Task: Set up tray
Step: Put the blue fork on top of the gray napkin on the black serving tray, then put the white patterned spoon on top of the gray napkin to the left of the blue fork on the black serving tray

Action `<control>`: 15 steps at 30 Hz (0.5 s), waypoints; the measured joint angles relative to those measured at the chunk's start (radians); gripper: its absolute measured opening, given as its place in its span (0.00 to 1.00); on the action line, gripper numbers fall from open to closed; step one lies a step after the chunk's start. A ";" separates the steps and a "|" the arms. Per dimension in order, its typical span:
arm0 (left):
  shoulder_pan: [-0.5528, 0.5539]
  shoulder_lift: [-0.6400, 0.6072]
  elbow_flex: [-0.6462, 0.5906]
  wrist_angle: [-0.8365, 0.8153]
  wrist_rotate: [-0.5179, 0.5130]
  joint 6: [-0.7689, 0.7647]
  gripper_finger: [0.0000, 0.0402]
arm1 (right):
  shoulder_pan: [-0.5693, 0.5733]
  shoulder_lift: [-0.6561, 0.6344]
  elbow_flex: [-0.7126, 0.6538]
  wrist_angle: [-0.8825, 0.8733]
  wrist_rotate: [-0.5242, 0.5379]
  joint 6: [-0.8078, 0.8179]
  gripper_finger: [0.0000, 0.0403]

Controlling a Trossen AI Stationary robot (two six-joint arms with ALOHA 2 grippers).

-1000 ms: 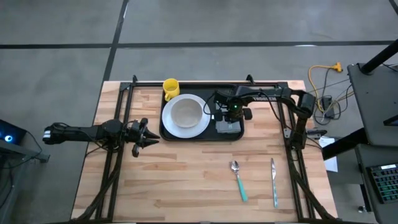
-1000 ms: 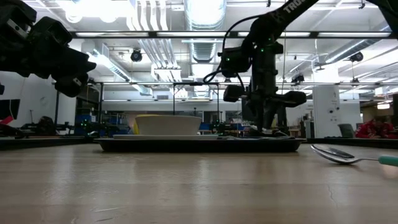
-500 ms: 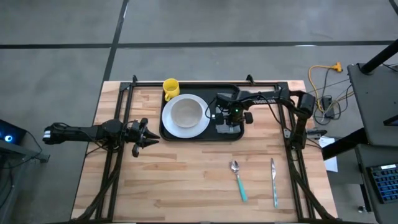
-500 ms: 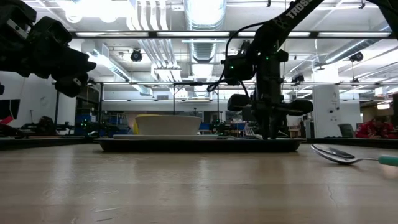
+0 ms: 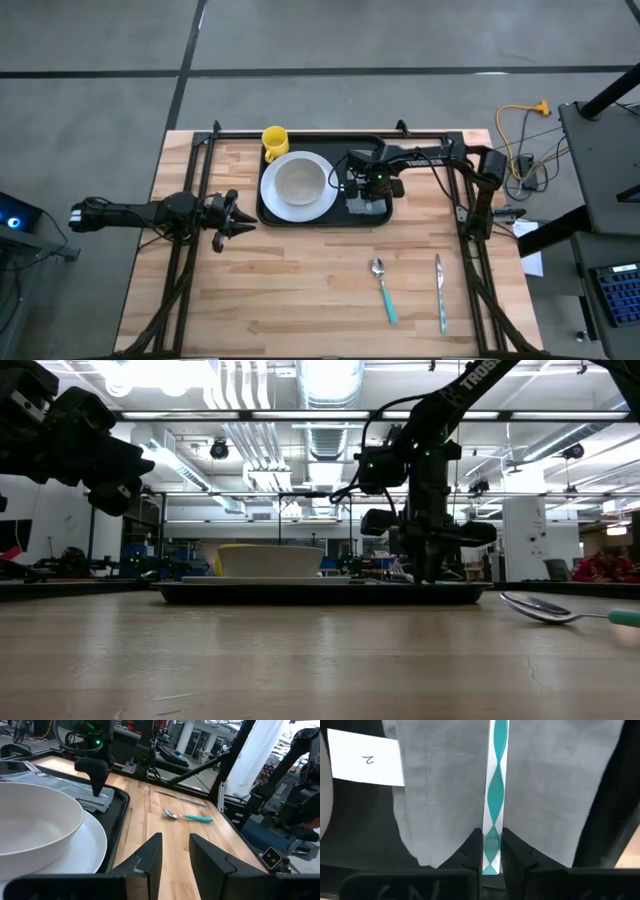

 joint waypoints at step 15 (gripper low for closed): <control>0.000 0.000 0.000 0.000 0.000 0.000 0.20 | -0.002 -0.002 -0.013 -0.004 0.027 -0.008 0.26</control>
